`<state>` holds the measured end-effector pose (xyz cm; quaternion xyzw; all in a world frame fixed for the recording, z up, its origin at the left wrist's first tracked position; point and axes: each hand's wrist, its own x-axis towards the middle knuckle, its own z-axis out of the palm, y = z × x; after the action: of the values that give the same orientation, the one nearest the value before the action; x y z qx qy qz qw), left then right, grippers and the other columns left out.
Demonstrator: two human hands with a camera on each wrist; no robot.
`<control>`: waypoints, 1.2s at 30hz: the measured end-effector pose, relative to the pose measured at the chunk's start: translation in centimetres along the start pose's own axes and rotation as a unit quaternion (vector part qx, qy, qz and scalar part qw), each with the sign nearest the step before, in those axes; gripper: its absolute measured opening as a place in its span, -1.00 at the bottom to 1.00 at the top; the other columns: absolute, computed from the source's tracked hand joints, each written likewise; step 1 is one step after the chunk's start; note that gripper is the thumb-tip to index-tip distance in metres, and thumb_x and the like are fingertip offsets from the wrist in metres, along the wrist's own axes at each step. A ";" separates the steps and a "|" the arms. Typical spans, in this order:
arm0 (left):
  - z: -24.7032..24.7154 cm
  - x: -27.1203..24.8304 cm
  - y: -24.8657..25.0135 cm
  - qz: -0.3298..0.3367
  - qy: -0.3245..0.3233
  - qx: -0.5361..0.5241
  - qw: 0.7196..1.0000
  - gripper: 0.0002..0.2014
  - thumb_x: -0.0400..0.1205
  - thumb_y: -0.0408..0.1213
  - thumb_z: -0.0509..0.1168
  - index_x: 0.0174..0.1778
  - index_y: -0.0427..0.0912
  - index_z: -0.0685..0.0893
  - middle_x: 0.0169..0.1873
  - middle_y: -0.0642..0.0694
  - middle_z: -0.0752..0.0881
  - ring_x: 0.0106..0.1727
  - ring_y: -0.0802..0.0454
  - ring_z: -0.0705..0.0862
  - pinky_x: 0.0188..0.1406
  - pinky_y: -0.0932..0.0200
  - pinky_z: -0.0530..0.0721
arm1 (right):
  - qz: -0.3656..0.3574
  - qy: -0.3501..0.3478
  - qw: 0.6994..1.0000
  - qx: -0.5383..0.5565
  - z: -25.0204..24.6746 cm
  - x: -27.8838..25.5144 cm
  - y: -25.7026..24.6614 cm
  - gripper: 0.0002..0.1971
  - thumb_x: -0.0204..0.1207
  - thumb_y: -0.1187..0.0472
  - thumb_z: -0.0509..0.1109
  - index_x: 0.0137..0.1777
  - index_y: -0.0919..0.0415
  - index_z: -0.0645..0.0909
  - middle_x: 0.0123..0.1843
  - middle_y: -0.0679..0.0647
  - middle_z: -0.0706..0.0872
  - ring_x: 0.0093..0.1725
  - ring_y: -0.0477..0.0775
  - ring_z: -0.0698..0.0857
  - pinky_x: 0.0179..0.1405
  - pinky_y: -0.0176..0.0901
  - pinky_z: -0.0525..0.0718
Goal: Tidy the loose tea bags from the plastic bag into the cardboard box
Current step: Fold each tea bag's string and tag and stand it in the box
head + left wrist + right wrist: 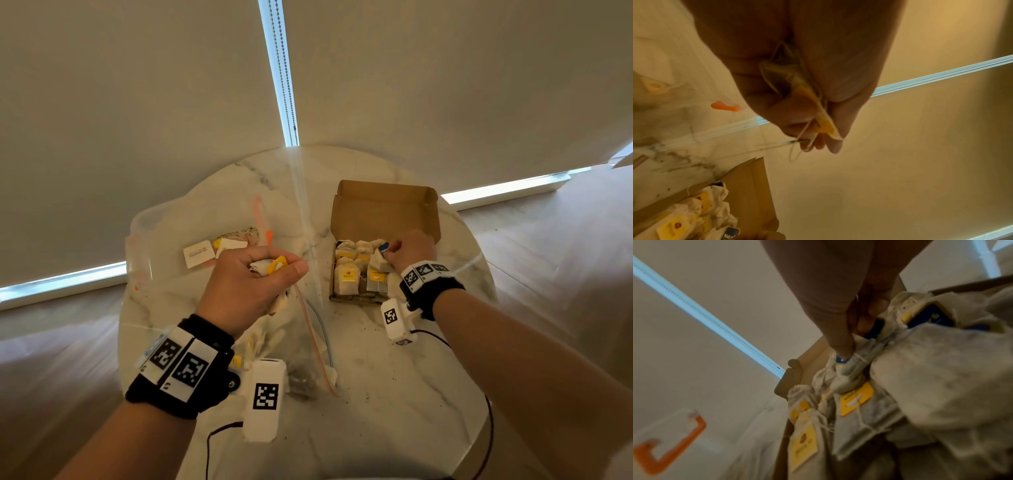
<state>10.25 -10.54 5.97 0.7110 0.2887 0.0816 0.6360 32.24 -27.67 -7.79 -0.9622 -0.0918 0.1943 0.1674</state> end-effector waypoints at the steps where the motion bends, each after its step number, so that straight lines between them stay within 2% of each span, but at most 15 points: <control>1: 0.0 0.1 -0.1 0.001 0.000 -0.007 1.000 -0.94 0.49 -0.28 0.54 -0.26 -0.17 0.83 -0.62 0.06 0.65 -0.45 0.39 0.28 -0.67 0.36 0.40 | 0.002 0.003 1.000 -0.008 0.1 -0.1 0.0 -0.84 0.56 0.17 0.46 -0.09 0.26 0.79 -0.08 0.18 0.78 -0.08 0.15 0.72 -0.12 -0.10 0.68; 2: 0.1 0.2 -0.1 0.001 0.001 -0.015 1.000 -0.89 0.47 -0.23 0.54 -0.25 -0.20 0.83 -0.61 0.00 0.64 -0.63 0.12 0.55 -0.68 0.33 0.40 | 0.000 0.000 1.000 -0.013 0.0 -0.2 0.0 -0.81 0.57 0.16 0.45 -0.06 0.29 0.79 -0.08 0.20 0.78 -0.11 0.14 0.70 -0.17 -0.12 0.64; 3: 0.1 0.3 -0.2 -0.001 0.001 -0.025 1.000 -0.81 0.43 -0.16 0.54 -0.24 -0.23 0.82 -0.58 -0.11 0.63 -0.60 0.10 0.46 -0.66 0.31 0.39 | -0.014 0.000 1.000 -0.022 -0.2 -0.5 -0.2 -0.80 0.57 0.15 0.45 -0.04 0.28 0.80 -0.06 0.19 0.78 -0.09 0.14 0.69 -0.16 -0.13 0.61; 6: 0.1 0.5 -0.3 -0.011 0.001 -0.051 0.999 -0.63 0.36 0.02 0.62 -0.24 -0.26 0.81 -0.45 -0.33 0.57 -0.52 -0.13 0.46 -0.60 0.25 0.40 | -0.082 0.028 0.996 0.005 -1.7 -2.0 -1.5 -0.79 0.59 0.10 0.43 -0.08 0.25 0.78 -0.04 0.13 0.74 -0.09 0.08 0.65 -0.12 -0.14 0.54; 10: 0.6 0.2 0.2 -0.045 -0.007 -0.129 0.991 -0.71 0.45 0.03 0.50 -0.34 -0.16 0.80 -0.24 -0.30 0.68 -0.44 -0.12 0.52 -0.50 0.14 0.43 | -0.278 0.051 0.949 0.140 -5.1 -7.4 -5.1 -0.91 0.58 0.14 0.44 -0.07 0.11 0.77 -0.22 -0.10 0.70 -0.24 -0.13 0.63 -0.18 -0.26 0.64; 12: 0.6 0.1 0.5 -0.092 -0.012 -0.191 0.977 -0.64 0.57 0.02 0.36 -0.21 -0.26 0.77 -0.20 -0.24 0.71 -0.43 -0.04 0.56 -0.54 0.16 0.49 | -0.358 0.038 0.911 0.203 -6.9 -11.1 -7.1 -0.95 0.55 0.16 0.47 -0.08 0.07 0.76 -0.24 -0.16 0.71 -0.27 -0.16 0.64 -0.26 -0.45 0.58; 14: 0.4 0.0 0.6 -0.135 -0.020 -0.234 0.963 -0.59 0.69 0.03 0.24 -0.10 -0.27 0.75 -0.21 -0.20 0.71 -0.40 0.00 0.63 -0.52 0.16 0.58 | -0.414 0.020 0.883 0.223 -7.5 -14.0 -8.5 -0.91 0.53 0.14 0.49 -0.08 0.12 0.78 -0.24 -0.11 0.74 -0.27 -0.12 0.63 -0.30 -0.49 0.52; 19: 0.0 -1.0 0.5 -0.158 -0.022 -0.338 0.928 -0.62 0.75 -0.01 0.16 0.02 -0.25 0.71 -0.16 -0.19 0.75 -0.17 -0.04 0.76 -0.26 0.14 0.75 | -0.406 0.023 0.882 0.237 -6.0 -17.0 -9.6 -0.66 0.42 -0.13 0.46 -0.07 0.16 0.76 -0.28 -0.07 0.70 -0.33 -0.04 0.62 -0.36 -0.29 0.56; 21: 0.1 -1.4 0.4 -0.164 -0.012 -0.368 0.915 -0.63 0.74 -0.02 0.17 0.09 -0.27 0.70 -0.07 -0.23 0.72 -0.06 -0.09 0.71 -0.20 0.12 0.69 | -0.417 0.069 0.880 0.216 -5.6 -17.6 -9.5 -0.67 0.39 -0.07 0.53 0.01 0.16 0.73 -0.18 -0.03 0.68 -0.28 -0.12 0.57 -0.28 -0.36 0.51; 23: 0.1 -1.9 0.4 -0.167 -0.009 -0.395 0.903 -0.61 0.73 0.00 0.17 0.15 -0.27 0.68 0.00 -0.23 0.68 0.04 -0.13 0.65 -0.09 0.07 0.59 | -0.452 0.113 0.868 0.170 -5.5 -18.3 -9.7 -0.64 0.37 -0.02 0.56 0.10 0.14 0.72 -0.04 0.00 0.62 -0.09 -0.12 0.51 -0.11 -0.41 0.43; 26: 0.2 -2.4 0.4 -0.161 -0.023 -0.419 0.894 -0.54 0.76 0.06 0.09 0.18 -0.28 0.65 -0.06 -0.21 0.73 -0.02 -0.09 0.72 -0.06 0.06 0.66 | -0.514 0.124 0.847 0.054 -5.5 -19.0 -10.3 -0.64 0.35 0.00 0.56 0.12 0.08 0.73 0.10 0.06 0.62 0.04 0.08 0.50 -0.06 -0.15 0.50; 29: 0.3 -2.8 0.4 -0.146 -0.049 -0.427 0.891 -0.52 0.77 0.08 0.06 0.06 -0.28 0.66 -0.21 -0.16 0.75 -0.11 -0.06 0.76 -0.15 0.11 0.74 | -0.552 0.107 0.827 -0.006 -5.4 -19.3 -11.0 -0.82 0.42 0.07 0.45 -0.03 0.07 0.77 0.03 0.08 0.64 0.00 0.17 0.54 -0.16 0.05 0.61; 32: 0.3 -3.0 0.3 -0.139 -0.046 -0.426 0.893 -0.53 0.77 0.07 0.08 0.03 -0.29 0.67 -0.26 -0.14 0.72 -0.17 -0.04 0.74 -0.15 0.13 0.72 | -0.554 0.091 0.826 0.057 -5.3 -19.3 -11.2 -0.88 0.45 0.17 0.45 -0.10 0.14 0.81 -0.07 0.10 0.68 -0.08 0.16 0.60 -0.19 -0.02 0.60; 34: 0.3 -3.0 0.3 -0.142 -0.033 -0.430 0.891 -0.54 0.73 0.07 0.14 0.11 -0.31 0.66 -0.17 -0.20 0.69 -0.12 -0.09 0.71 -0.05 0.07 0.66 | -0.519 0.076 0.840 0.140 -5.5 -19.5 -11.1 -0.88 0.44 0.21 0.50 -0.06 0.17 0.82 -0.09 0.05 0.72 -0.12 0.00 0.64 -0.15 -0.18 0.58; 36: 0.3 -3.0 0.0 -0.157 -0.010 -0.429 0.890 -0.47 0.70 0.07 0.18 0.29 -0.38 0.59 0.04 -0.36 0.70 0.06 -0.22 0.73 0.08 -0.01 0.69 | -0.455 0.053 0.858 0.233 -6.2 -19.8 -11.0 -0.92 0.48 0.22 0.51 -0.06 0.14 0.81 -0.13 -0.05 0.76 -0.20 -0.19 0.65 -0.20 -0.34 0.57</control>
<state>7.94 -12.32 6.69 0.3156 0.3269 0.0895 0.8863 15.56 -24.03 8.29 -0.7549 -0.4623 0.0608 0.4613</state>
